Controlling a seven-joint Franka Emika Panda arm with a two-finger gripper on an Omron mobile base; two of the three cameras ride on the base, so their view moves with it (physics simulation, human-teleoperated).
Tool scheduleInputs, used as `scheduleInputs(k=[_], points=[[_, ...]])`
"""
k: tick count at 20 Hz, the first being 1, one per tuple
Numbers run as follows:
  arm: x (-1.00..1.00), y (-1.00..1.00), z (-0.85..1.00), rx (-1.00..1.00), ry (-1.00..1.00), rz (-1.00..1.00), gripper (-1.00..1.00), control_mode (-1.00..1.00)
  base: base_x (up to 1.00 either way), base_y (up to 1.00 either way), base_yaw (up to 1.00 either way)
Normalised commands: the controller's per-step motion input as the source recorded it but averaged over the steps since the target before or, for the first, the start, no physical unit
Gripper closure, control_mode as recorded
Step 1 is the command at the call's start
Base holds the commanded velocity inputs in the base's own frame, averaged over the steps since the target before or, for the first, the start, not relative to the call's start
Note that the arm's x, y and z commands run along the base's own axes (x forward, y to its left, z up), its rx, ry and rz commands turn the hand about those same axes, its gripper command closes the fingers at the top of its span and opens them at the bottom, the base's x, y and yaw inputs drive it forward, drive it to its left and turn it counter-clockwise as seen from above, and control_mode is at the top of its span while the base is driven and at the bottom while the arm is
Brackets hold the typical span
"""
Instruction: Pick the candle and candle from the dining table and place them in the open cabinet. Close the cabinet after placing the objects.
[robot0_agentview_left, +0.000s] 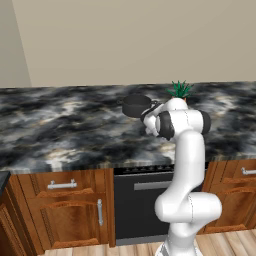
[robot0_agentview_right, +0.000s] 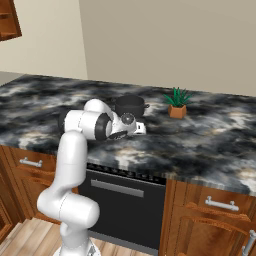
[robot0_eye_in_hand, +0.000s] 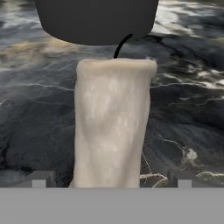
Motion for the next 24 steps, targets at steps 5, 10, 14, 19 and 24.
scheduleInputs(k=[5,10,14,19,24], points=[[0.32,0.0,-0.06,0.0,0.0,0.01,1.0,-1.0,0.0,0.0,0.0],[0.06,0.0,-0.04,0.0,0.0,0.01,1.0,-1.0,0.0,0.0,0.0],[-0.16,0.03,0.2,-0.01,-0.03,0.03,1.0,-1.0,0.0,0.0,0.0],[-0.47,0.18,0.39,-0.02,-0.06,0.03,1.0,-1.0,0.0,0.0,0.0],[-0.61,0.17,0.36,-0.02,-0.1,0.04,1.0,-1.0,0.0,0.0,0.0]])
